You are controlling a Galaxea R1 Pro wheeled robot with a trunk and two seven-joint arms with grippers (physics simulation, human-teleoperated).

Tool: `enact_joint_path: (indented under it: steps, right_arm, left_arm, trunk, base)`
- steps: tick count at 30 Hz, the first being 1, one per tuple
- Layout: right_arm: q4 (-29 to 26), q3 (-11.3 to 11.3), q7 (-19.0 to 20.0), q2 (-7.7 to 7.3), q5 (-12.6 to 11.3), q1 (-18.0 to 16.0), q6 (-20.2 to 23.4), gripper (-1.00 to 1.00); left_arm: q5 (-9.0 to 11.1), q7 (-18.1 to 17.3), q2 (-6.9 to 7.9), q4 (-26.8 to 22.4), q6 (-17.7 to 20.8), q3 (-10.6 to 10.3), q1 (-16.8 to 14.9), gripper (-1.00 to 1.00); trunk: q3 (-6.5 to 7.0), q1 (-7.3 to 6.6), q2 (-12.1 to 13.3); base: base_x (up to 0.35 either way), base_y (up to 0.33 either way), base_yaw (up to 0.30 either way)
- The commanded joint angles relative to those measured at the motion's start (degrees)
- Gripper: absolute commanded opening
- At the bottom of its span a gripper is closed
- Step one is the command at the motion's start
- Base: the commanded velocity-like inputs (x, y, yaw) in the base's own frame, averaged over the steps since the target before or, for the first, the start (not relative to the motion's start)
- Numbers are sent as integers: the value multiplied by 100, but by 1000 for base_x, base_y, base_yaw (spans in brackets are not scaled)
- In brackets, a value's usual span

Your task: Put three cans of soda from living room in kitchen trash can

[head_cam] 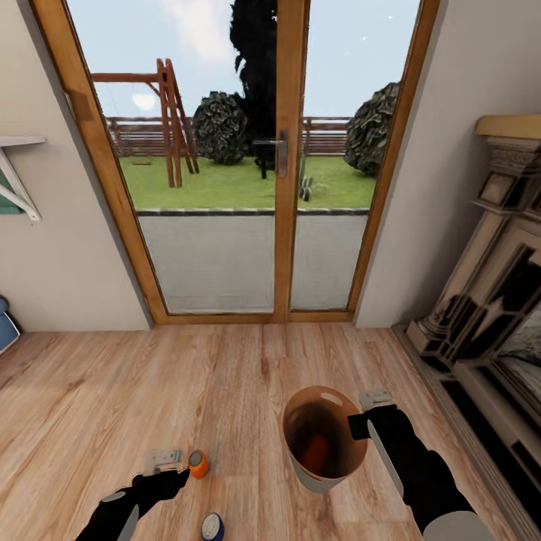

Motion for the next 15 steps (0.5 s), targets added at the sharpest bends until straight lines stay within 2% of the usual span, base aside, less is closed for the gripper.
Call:
enact_joint_path:
  steps: [1, 15]
  right_arm:
    - [-1, -1, 30, 0, -60, -2, -4, -100]
    - [-1, -1, 30, 0, -64, -2, -4, -100]
  left_arm:
    - [0, 0, -3, 31, -2, 1, 0, 100]
    - [0, 2, -14, 144, -8, 3, 0, 100]
  trunk:
    - [1, 0, 0]
    - [-8, 0, 0]
  base:
    - [3, 0, 0]
    - [0, 0, 0]
